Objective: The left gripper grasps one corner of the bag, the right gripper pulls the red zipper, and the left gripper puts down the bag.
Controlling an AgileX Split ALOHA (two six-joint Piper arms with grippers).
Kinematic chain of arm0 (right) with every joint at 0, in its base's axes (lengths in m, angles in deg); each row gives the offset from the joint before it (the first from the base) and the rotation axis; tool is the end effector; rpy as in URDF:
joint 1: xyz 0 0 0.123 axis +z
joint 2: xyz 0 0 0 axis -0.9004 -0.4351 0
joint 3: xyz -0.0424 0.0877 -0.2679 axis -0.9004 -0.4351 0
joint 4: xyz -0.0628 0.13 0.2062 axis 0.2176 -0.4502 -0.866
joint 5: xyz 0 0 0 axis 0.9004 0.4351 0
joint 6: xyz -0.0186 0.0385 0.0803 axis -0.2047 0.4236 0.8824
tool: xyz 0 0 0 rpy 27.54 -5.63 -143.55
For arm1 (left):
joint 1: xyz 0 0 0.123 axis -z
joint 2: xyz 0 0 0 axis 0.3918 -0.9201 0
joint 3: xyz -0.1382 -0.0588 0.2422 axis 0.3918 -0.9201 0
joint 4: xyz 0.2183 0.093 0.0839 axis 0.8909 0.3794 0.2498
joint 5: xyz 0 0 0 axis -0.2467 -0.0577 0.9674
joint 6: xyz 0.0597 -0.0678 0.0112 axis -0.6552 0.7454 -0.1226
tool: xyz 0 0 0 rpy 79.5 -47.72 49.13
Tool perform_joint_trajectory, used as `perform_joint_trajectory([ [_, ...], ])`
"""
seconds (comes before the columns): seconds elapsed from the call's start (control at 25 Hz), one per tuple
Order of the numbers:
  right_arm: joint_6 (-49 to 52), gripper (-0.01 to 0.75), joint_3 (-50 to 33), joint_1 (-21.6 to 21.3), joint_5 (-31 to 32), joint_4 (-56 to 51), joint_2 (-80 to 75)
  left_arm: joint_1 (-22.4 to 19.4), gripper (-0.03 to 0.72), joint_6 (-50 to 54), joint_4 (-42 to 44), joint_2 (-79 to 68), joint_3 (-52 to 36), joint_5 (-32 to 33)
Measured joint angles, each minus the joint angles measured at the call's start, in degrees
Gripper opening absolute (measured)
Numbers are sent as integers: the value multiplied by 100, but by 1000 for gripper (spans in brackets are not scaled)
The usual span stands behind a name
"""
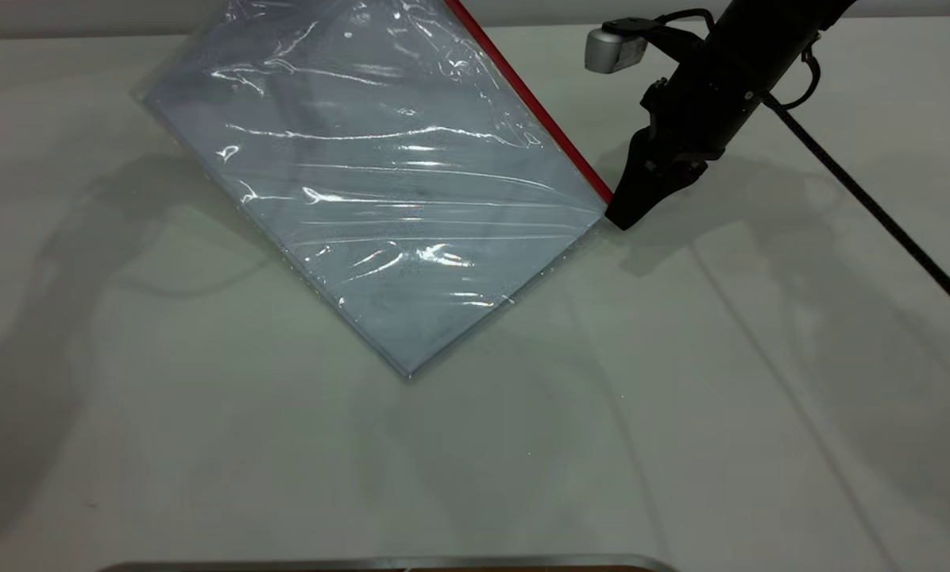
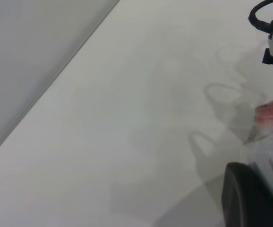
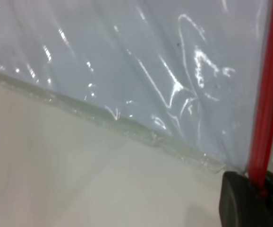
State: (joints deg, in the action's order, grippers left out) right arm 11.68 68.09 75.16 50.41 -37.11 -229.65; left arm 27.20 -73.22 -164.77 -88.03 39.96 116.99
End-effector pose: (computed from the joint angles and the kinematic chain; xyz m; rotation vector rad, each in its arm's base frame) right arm 0.4560 0.1325 -0.0076 -1.2906 2.5849 0.6921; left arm 0.4962 -0.1002 0.1141 1.0780 1.8882 -0.6121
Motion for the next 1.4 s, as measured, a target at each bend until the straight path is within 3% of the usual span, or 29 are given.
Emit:
perform_joint_trajectory([
  [0.16, 189, 143, -33, -16, -152, -42, 5, -35, 51, 5, -116, 0, 0, -92],
  [0.36, 339, 341, -39, -14, -157, -135, 209, -45, 51, 112, -35, 0, 12, -179],
  [0.48, 371, 413, 92, -14, 185, -125, 538, -21, 51, 706, 332, -6, 31, -183],
  [0.68, 515, 420, 743, -14, 1391, -346, 1182, 72, 51, 2627, 644, -405, 43, -211],
  [0.88, 1091, 396, 1361, -14, 1653, -973, 1737, 234, 70, 4313, 693, -899, 43, -149],
  [1.0, 1544, 394, 1433, -14, 1705, -1373, 2022, 316, 143, 4610, 749, -943, 43, 190],
  [1.24, 2235, 394, 1433, -14, 1746, -1323, 2735, 232, 433, 4705, 815, -505, 43, 885],
  [1.4, 2915, 393, 1433, -14, 1817, -480, 3548, -2, 488, 4737, 821, 198, 43, 1290],
])
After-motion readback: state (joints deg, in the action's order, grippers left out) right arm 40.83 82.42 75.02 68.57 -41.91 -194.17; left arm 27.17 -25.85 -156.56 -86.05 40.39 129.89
